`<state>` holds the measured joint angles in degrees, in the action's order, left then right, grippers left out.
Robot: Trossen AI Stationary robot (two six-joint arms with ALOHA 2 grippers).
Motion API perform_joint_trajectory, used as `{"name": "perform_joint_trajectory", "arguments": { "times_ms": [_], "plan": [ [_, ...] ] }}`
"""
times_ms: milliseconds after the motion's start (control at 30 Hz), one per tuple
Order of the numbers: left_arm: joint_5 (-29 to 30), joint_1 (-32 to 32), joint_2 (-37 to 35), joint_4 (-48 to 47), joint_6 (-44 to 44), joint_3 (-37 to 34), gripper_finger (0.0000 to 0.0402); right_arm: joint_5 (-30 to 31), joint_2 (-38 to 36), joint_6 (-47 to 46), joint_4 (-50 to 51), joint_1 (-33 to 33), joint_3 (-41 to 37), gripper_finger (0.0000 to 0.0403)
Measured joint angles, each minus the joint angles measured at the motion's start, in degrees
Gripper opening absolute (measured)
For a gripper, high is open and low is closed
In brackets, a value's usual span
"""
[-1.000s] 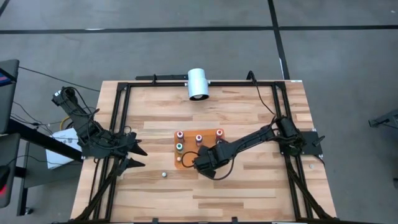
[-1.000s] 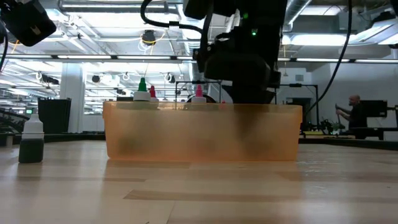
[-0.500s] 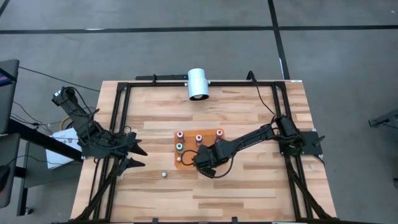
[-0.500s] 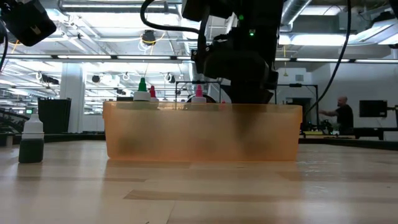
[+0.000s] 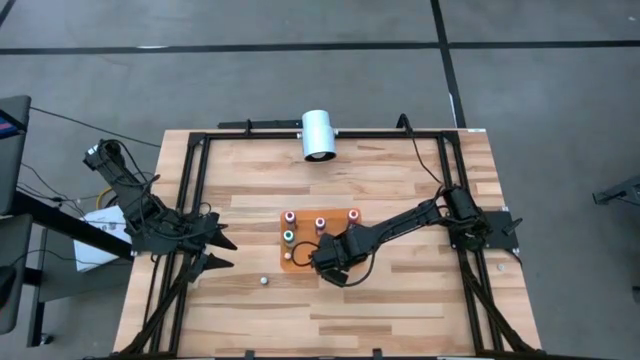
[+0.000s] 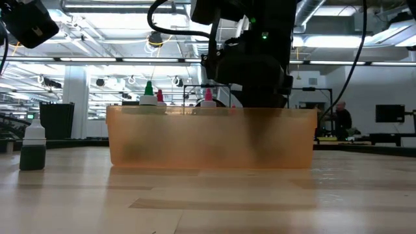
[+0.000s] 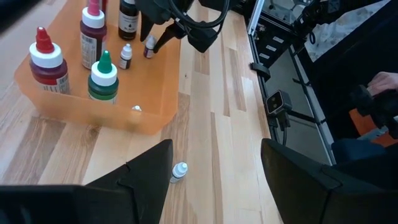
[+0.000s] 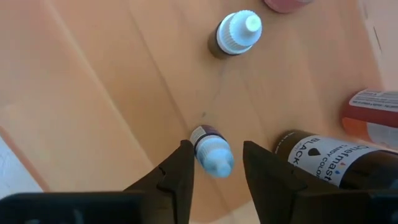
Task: Pick & Place food coloring
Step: Put the small purple food coloring bottle into the orange container, then put the small green food coloring bottle into the orange container
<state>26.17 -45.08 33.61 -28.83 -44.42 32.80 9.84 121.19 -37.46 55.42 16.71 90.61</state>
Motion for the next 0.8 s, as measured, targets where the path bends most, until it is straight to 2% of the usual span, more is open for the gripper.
{"name": "perform_joint_trajectory", "arguments": {
  "times_ms": [433, 800],
  "plan": [
    [0.04, 0.00, 0.00, 0.01, 0.07, 0.00, 0.0236, -0.04, 0.00, -0.01, 1.27, 0.00, 0.00, 0.0177],
    [1.59, 0.02, 0.00, 0.01, 0.15, 0.00, 0.0236, -1.79, 0.00, -0.04, 1.33, 0.02, 0.02, 0.0177]
  ]
}}
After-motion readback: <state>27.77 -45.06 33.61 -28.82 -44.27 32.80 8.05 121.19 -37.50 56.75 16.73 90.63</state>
